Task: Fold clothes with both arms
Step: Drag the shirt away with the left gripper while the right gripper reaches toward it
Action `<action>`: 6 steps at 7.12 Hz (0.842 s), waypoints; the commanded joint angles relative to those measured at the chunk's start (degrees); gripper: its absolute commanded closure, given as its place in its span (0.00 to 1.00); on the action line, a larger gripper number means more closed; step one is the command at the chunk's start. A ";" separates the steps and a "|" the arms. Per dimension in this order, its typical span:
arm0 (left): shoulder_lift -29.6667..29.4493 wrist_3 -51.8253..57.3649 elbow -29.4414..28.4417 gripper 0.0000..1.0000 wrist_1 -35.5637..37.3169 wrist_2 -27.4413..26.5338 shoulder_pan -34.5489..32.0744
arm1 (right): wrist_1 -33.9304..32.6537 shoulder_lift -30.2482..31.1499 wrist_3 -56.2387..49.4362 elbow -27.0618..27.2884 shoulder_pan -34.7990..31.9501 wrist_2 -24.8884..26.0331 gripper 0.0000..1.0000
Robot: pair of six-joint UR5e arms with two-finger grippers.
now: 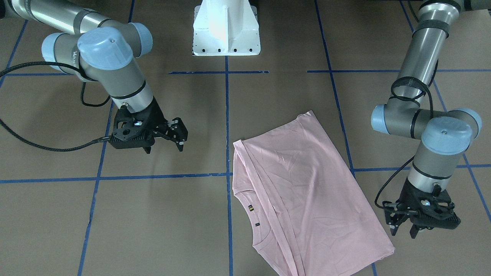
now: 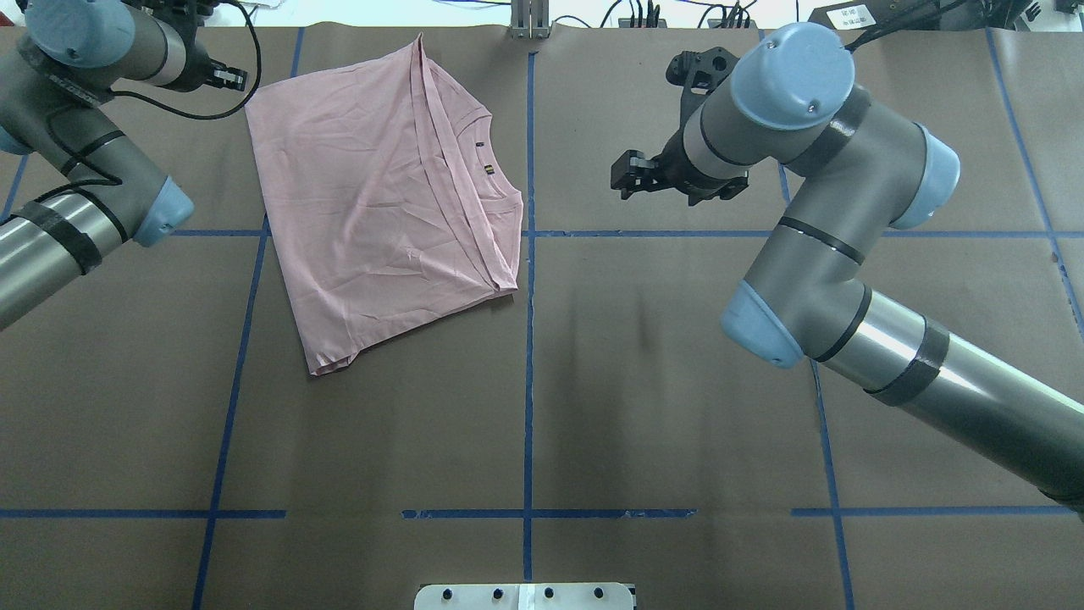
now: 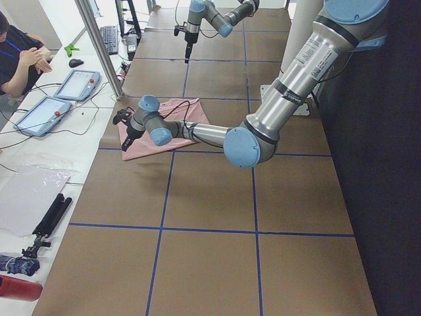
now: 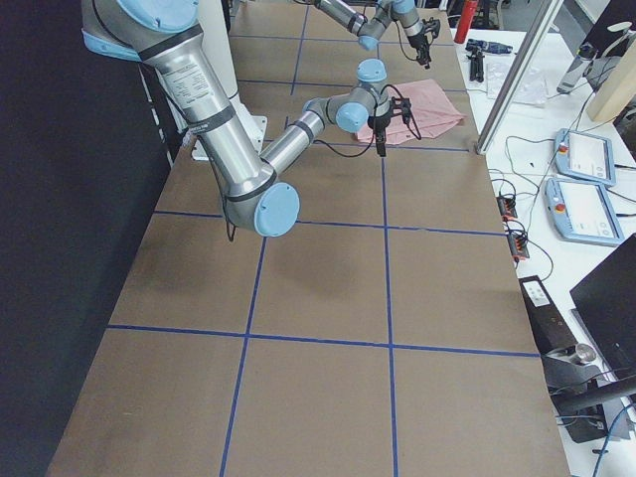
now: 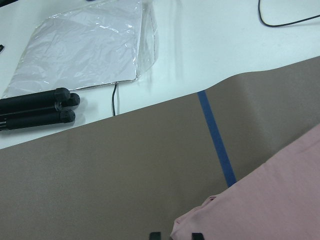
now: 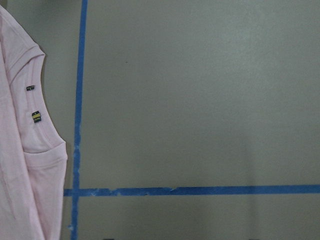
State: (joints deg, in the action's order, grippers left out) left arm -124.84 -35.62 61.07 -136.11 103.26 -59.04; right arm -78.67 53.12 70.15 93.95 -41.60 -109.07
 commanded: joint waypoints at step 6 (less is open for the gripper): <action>2.50 -0.77 7.30 0.00 0.32 2.21 1.30 | 0.36 -17.24 18.27 -21.16 12.42 14.49 0.35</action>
State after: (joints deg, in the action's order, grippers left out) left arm -122.35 -36.31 67.98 -135.86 105.44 -57.92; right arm -78.31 36.99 88.53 74.91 -29.76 -95.18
